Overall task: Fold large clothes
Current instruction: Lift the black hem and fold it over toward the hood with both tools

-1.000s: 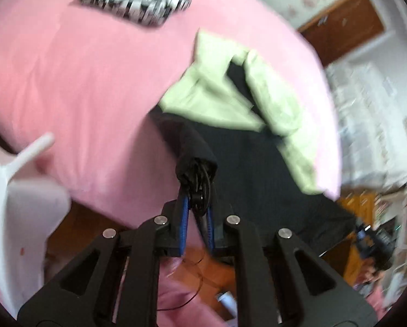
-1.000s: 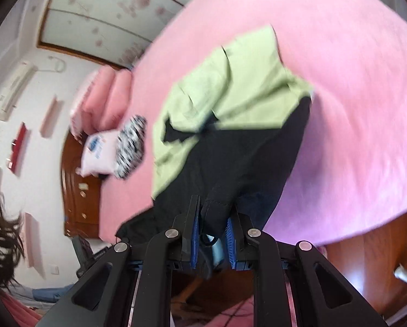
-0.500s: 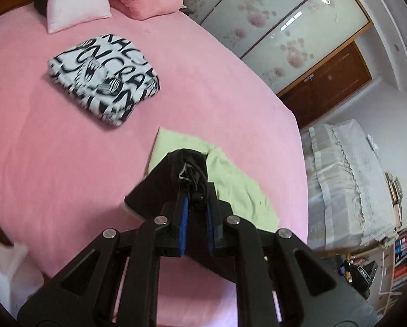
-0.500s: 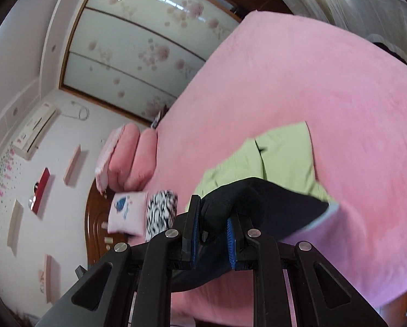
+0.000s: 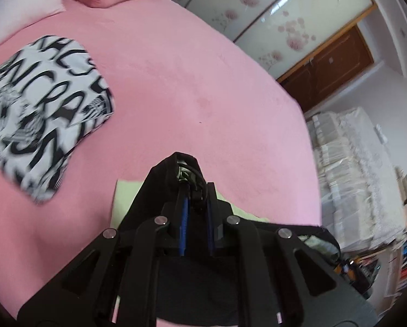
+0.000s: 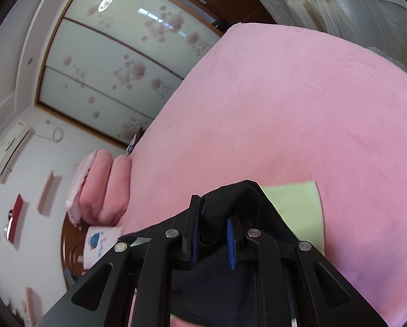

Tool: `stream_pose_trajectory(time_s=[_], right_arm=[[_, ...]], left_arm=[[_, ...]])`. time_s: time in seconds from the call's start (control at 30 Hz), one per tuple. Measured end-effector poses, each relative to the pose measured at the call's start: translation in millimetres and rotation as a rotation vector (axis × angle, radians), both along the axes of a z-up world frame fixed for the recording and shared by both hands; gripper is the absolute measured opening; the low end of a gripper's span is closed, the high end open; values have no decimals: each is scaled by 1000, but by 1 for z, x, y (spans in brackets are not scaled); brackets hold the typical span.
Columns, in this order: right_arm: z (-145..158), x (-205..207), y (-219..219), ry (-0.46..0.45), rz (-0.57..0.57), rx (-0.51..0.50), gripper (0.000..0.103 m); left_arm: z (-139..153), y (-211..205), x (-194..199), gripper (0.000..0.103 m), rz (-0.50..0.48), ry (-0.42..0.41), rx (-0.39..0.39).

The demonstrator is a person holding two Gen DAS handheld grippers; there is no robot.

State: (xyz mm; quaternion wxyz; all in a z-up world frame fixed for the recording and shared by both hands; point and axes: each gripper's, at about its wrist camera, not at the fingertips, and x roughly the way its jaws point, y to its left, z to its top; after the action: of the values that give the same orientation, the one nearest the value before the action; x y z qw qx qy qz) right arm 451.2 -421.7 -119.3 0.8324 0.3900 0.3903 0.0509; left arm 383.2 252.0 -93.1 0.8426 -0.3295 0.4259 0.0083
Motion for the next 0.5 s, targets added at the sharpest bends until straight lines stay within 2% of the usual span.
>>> stream_pose_trajectory(time_s=[0.1,0.27,0.4,0.5], right_arm=[[-36,36,0,49,-6,-23,16],[-95,87,-1,158,4,-72,16],[-124,112,-5,227,19,-84,16],[-143,130,-4,329,82,-131,17]], left_arm=[[-37,-7,44,9,-25,42,49],[-89,-15,90,9,-32,125,94],[-114,-19,109,9,-32,160,135],[-126,-25,123,10,-57,226,157]])
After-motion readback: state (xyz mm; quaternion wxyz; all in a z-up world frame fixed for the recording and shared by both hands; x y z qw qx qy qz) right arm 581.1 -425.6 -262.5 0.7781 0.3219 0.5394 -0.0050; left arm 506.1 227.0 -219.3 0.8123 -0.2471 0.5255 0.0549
